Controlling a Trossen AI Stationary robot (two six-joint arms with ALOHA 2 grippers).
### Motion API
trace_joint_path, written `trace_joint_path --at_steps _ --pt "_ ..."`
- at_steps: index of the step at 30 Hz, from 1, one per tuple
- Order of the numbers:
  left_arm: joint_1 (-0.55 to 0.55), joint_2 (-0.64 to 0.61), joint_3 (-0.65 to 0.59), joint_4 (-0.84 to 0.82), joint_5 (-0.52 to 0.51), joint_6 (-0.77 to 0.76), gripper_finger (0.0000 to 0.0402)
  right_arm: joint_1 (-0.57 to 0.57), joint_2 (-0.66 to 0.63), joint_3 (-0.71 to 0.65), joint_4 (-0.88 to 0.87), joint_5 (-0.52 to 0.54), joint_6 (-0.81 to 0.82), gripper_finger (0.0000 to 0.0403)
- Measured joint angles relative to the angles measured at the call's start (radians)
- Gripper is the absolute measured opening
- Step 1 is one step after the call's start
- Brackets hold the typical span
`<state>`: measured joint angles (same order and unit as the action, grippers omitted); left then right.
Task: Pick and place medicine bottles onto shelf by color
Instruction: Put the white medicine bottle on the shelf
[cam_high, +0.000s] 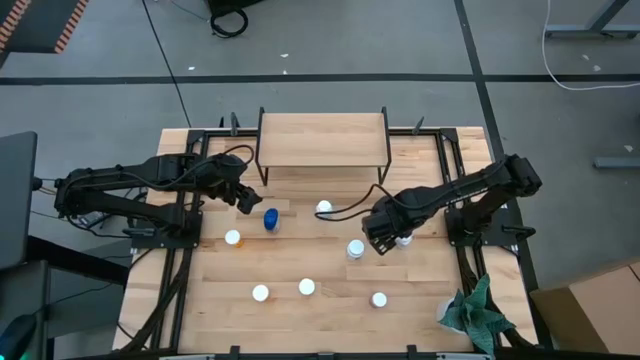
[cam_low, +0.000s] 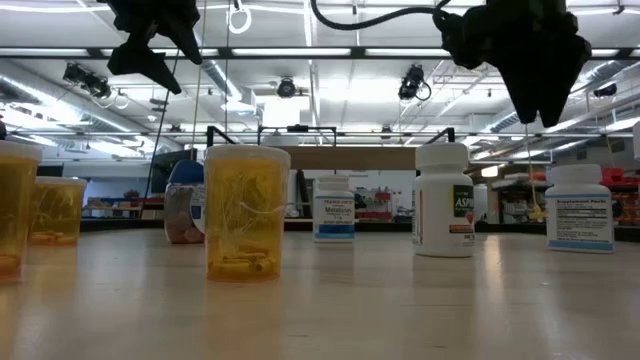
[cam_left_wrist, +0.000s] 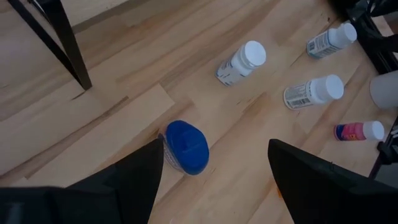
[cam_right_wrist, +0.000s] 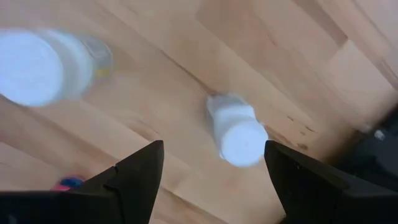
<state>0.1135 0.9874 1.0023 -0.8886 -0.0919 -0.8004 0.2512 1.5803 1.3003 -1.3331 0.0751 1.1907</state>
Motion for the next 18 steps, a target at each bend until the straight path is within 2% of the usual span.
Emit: trace_joint_path --at_steps 4,7,9,12,18 --pt "0.000 0.000 0.000 -0.001 0.000 0.000 0.0293 -0.030 0.000 0.000 0.140 -0.005 -0.031 0.0287" --pt "0.001 0.000 0.000 -0.004 0.000 0.000 0.0293 -0.080 0.004 0.000 0.250 -0.062 -0.066 0.0287" --pt "0.002 0.000 0.000 -0.008 0.000 0.000 0.0293 -0.105 0.007 0.000 0.264 -0.102 -0.079 0.0287" --pt "0.001 0.000 0.000 -0.008 0.000 -0.001 0.0293 -0.104 0.007 0.000 0.240 -0.106 -0.083 0.0287" --pt "0.001 0.000 0.000 -0.029 0.000 -0.026 0.0293 -0.050 0.006 0.000 0.008 -0.090 -0.102 0.0287"
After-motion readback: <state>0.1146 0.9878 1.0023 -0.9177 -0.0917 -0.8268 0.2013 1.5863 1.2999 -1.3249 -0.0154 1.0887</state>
